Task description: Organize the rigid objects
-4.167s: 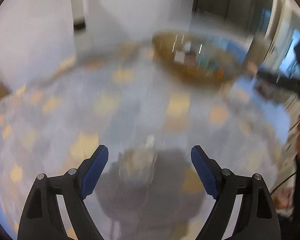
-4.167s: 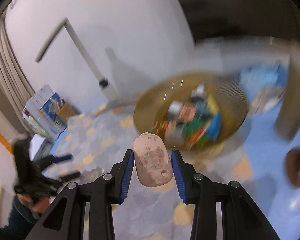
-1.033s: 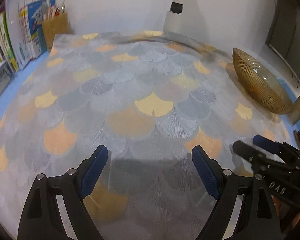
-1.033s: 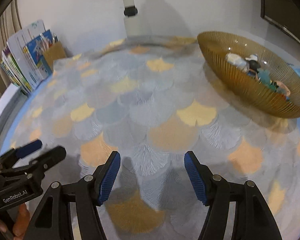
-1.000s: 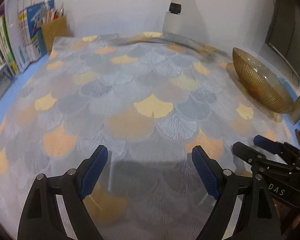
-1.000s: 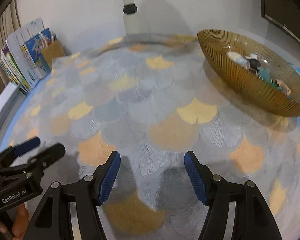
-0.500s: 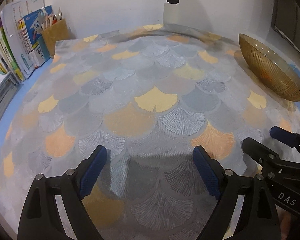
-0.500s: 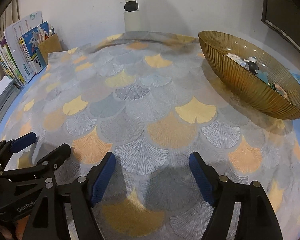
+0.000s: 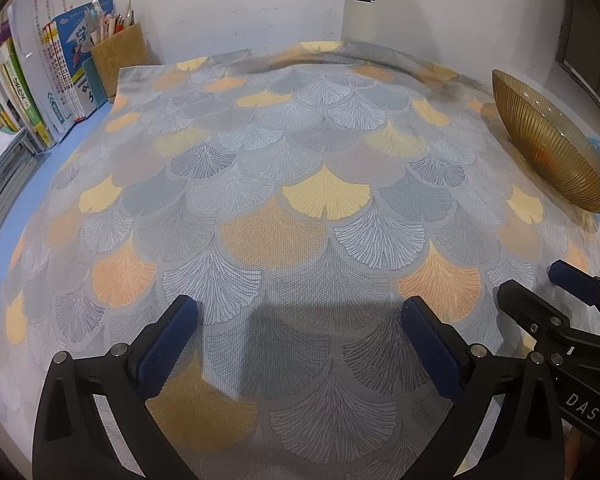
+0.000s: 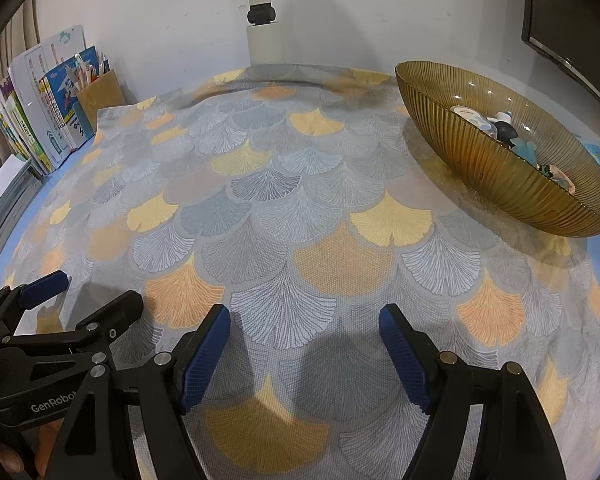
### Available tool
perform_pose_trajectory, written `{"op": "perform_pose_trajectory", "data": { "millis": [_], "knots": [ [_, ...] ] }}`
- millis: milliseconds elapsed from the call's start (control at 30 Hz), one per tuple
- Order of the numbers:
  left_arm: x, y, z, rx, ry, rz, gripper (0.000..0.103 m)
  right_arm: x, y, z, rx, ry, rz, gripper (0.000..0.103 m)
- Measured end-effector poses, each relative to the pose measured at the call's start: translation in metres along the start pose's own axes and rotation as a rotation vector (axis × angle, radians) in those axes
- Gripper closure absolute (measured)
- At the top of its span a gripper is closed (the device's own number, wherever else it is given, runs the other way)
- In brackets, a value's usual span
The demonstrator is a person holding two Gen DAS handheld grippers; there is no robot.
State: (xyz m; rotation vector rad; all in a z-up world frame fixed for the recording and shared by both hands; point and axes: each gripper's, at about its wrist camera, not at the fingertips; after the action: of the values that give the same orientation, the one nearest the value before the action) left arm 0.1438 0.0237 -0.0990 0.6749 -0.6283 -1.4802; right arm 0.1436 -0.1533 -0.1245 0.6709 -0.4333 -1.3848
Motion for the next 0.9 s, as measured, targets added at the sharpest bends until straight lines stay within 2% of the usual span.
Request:
{"op": "perform_pose_trajectory", "data": {
  "millis": [533,900],
  "knots": [
    [0.0031,-0.0012,0.0013,0.000,0.000,0.000,0.001,0.0008,0.0020,0.0052,0.022,-0.012,0.005,0.027],
    [0.0034,-0.0014,0.0015,0.000,0.001,0.001,0.001,0.0031,0.0032,0.0030,0.009,-0.014,-0.011,0.023]
  ]
}}
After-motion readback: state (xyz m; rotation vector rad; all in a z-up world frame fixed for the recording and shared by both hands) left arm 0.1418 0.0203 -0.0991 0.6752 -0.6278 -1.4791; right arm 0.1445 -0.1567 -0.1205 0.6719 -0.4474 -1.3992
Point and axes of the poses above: each gripper's, at about its wrist camera, not at the fingertips, and z roughly against the way its jaws point, x to its right, y to its top, and after that the axes turned 12 degrees about x, right-handed
